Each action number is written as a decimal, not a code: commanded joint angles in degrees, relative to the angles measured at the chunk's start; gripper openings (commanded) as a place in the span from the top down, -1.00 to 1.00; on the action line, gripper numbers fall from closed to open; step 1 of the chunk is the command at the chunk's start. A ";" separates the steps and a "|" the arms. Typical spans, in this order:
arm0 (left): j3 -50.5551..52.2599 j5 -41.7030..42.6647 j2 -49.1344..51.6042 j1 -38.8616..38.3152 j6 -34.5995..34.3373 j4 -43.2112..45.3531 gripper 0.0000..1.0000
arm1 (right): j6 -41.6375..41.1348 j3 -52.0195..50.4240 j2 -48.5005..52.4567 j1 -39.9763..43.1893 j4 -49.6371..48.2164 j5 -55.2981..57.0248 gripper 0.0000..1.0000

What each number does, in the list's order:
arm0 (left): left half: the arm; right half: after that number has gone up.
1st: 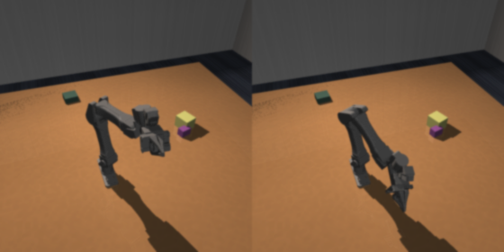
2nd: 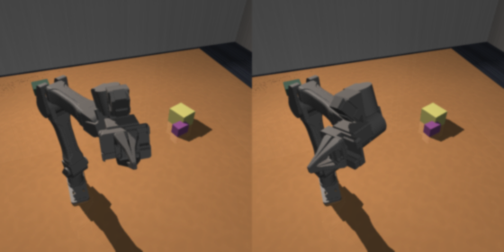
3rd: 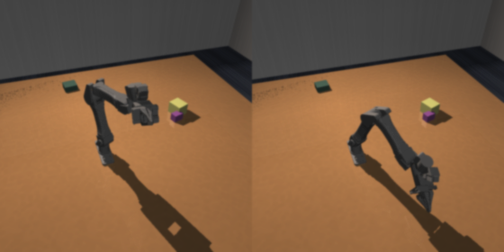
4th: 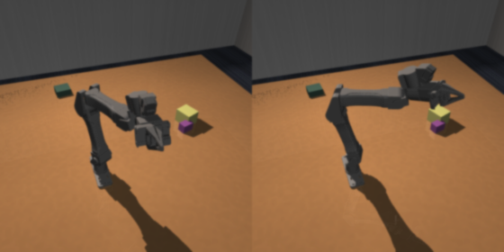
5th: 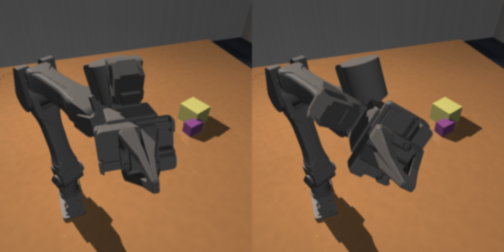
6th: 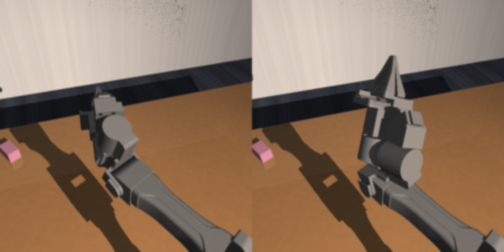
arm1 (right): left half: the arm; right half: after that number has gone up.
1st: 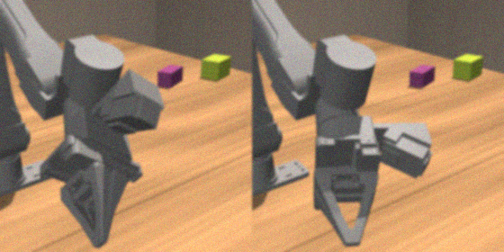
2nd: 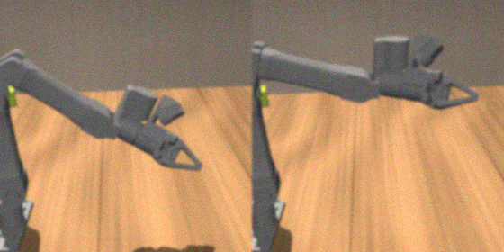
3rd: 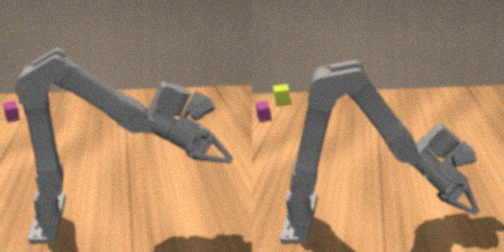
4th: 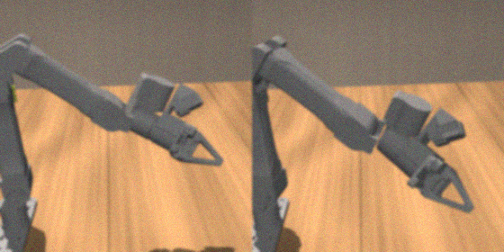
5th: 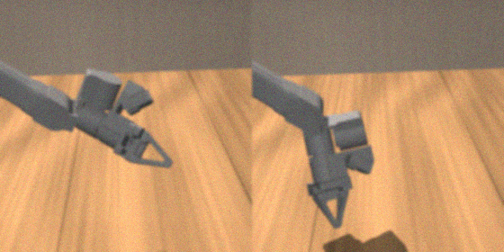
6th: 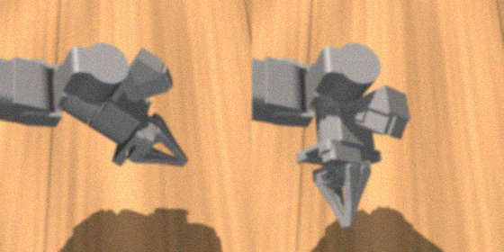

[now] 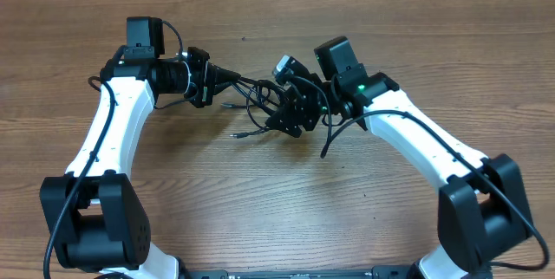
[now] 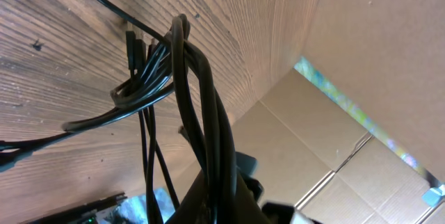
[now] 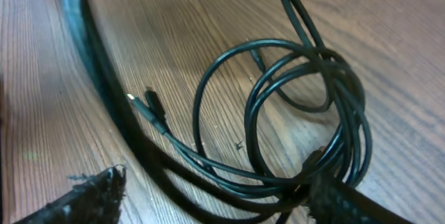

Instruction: Untangle cables

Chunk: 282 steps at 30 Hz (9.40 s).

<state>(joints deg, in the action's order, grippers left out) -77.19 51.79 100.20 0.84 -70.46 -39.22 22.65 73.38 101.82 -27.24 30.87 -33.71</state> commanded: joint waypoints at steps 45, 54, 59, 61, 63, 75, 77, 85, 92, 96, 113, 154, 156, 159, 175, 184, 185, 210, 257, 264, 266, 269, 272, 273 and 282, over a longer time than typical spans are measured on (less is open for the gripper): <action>-0.96 -5.27 -1.95 -2.58 28.06 -10.62 -1.00 | -42.32 6.58 -6.10 5.42 -3.43 -0.94 0.92; -0.96 -11.58 -1.95 -9.53 27.71 -11.21 -1.00 | -50.18 6.58 -6.10 6.01 -6.47 -1.20 0.92; -0.96 -17.00 -1.95 -12.90 23.80 -11.06 -1.00 | -53.99 6.58 -6.10 6.01 -7.56 -3.93 0.92; -0.96 -18.51 -1.95 -13.70 22.93 -10.88 -1.00 | -56.06 6.58 -6.10 6.01 -8.52 -5.01 0.92; -0.96 -18.97 -1.95 -14.10 22.58 -10.64 -1.00 | -58.21 6.58 -6.10 6.01 -9.27 -5.03 0.92; -0.96 -20.90 -1.95 -14.64 22.86 -10.32 -1.00 | -68.19 6.58 -6.10 6.01 -17.33 -11.43 0.92; -0.96 -20.90 -1.95 -14.99 22.88 -10.29 -1.00 | -69.68 6.58 -6.10 6.01 -19.28 -12.81 0.92; -0.96 -22.86 -1.95 -16.11 24.30 -10.49 -1.00 | -73.70 6.58 -6.10 6.27 -24.65 -15.26 0.92; -0.96 -30.25 -1.95 -16.35 25.73 -14.91 -0.97 | -75.19 6.58 -6.10 9.79 -25.07 -15.47 0.92; -0.96 -31.36 -1.95 -16.24 25.70 -16.48 -0.96 | -74.58 6.58 -6.10 11.91 -23.78 -15.47 0.92; -0.96 -31.34 -1.95 -16.24 25.46 -14.88 -1.00 | -60.65 6.58 -6.08 13.99 -6.99 -11.26 0.92; -0.96 -30.58 -1.95 -16.35 31.71 -20.11 -0.92 | -60.52 6.56 6.97 -4.13 -25.75 19.12 -1.00; -0.96 -30.58 -1.95 -16.35 31.71 -20.11 -0.92 | -59.78 6.56 6.97 -3.89 -24.17 19.15 -1.00; -0.96 -30.58 -1.95 -16.35 31.71 -20.09 -0.92 | -59.82 6.56 6.97 -2.73 -22.45 19.12 -1.00; -0.96 -34.93 -1.95 -16.35 30.42 -18.36 -0.93 | -51.84 6.56 6.97 4.63 -14.16 21.20 -1.00; -0.96 -37.22 -1.95 -16.35 30.12 -17.05 -0.99 | -40.57 6.49 7.21 4.61 -5.95 27.32 -1.00; -0.96 -37.40 -1.95 -16.35 30.16 -17.07 -0.99 | -38.80 6.49 7.54 4.61 -5.35 27.26 -0.98; -0.96 -37.38 -1.95 -16.35 30.16 -17.09 -1.00 | -29.59 6.47 17.42 4.59 -7.45 27.26 -0.43; -0.96 -37.40 -1.95 -16.24 30.16 -17.09 -1.00 | -26.82 6.54 8.00 4.17 -5.40 27.26 0.93; -0.96 -37.40 -1.95 -16.22 30.18 -17.07 -0.99 | -26.82 6.54 -1.97 4.17 -2.60 27.23 0.92; -0.96 -37.40 -1.95 -16.22 30.18 -17.03 -1.00 | -26.82 6.54 -4.70 4.17 -1.95 27.23 0.92; -0.96 -37.11 -1.95 -16.24 30.18 -16.26 -1.00 | -26.82 6.54 -8.55 4.17 -0.79 27.23 0.92; -0.96 -35.80 -1.95 -16.20 30.18 -15.21 -0.98 | -26.84 6.54 -10.25 4.17 0.22 27.23 0.92; -0.96 -34.75 -1.95 -16.20 30.18 -14.71 -0.97 | -26.82 6.54 -10.62 4.17 0.59 27.23 0.92; -0.96 -32.50 -1.95 -16.20 30.21 -13.05 -1.00 | -26.58 6.51 -11.06 4.17 3.93 30.29 0.90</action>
<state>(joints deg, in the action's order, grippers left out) -77.32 18.24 99.74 -15.03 -40.27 -52.25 -4.36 79.55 92.12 -22.96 34.41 -6.55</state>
